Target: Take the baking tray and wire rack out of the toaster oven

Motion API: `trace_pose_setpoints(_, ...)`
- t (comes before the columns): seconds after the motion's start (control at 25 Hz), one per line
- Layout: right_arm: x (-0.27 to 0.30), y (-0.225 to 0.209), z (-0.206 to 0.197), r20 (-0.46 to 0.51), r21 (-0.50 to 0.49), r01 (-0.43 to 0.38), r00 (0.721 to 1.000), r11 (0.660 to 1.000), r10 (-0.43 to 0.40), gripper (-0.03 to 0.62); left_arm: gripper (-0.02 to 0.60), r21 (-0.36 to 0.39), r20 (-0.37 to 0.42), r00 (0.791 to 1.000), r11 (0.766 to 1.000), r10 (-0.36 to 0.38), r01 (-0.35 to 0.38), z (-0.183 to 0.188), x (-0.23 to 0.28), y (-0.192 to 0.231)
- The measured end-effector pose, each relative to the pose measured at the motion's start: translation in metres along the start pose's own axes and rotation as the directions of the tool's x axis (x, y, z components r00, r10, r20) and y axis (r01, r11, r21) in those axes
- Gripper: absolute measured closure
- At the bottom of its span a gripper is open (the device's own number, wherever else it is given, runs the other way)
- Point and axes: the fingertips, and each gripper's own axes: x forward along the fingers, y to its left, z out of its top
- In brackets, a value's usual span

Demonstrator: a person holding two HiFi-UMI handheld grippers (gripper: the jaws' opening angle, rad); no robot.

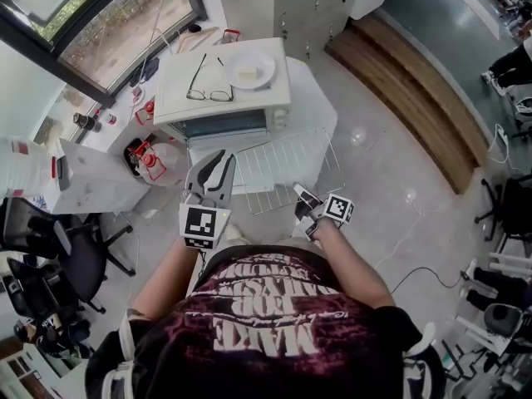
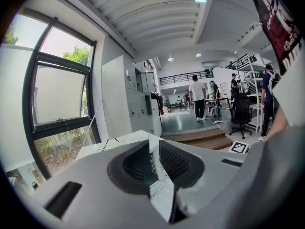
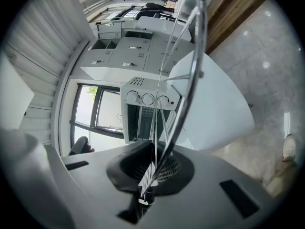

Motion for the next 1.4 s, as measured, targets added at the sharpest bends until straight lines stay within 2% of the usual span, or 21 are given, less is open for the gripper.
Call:
trace_pose_setpoints(0.2,-0.020,-0.005,0.032,-0.061,0.007,-0.034,0.998,0.999,0.034,0.588,0.528,-0.030,0.016,0.998,0.998,0.052,-0.052,0.021,0.019,-0.027)
trace_pose_setpoints(0.44,-0.036,-0.010,0.070,-0.143,-0.048,-0.037,0.989,0.998,0.030,0.588,0.528,-0.074,0.037,0.991,0.989,0.131,-0.128,0.034,0.033,-0.050)
trace_pose_setpoints(0.68,-0.043,-0.008,0.093,-0.161,-0.085,-0.065,0.986,0.994,0.050,0.588,0.528,-0.087,0.054,0.984,0.983,0.167,-0.162,0.046,0.039,-0.053)
trace_pose_setpoints(1.12,-0.034,-0.007,0.110,-0.209,-0.095,-0.048,0.978,0.994,0.027,0.588,0.528,-0.162,0.077,0.986,0.978,0.145,-0.131,0.044,0.079,-0.019)
trace_pose_setpoints(1.4,-0.028,-0.008,0.134,-0.224,-0.112,-0.047,0.974,0.993,0.021,0.588,0.528,-0.182,0.024,0.992,0.976,0.124,-0.118,0.026,0.100,-0.011)
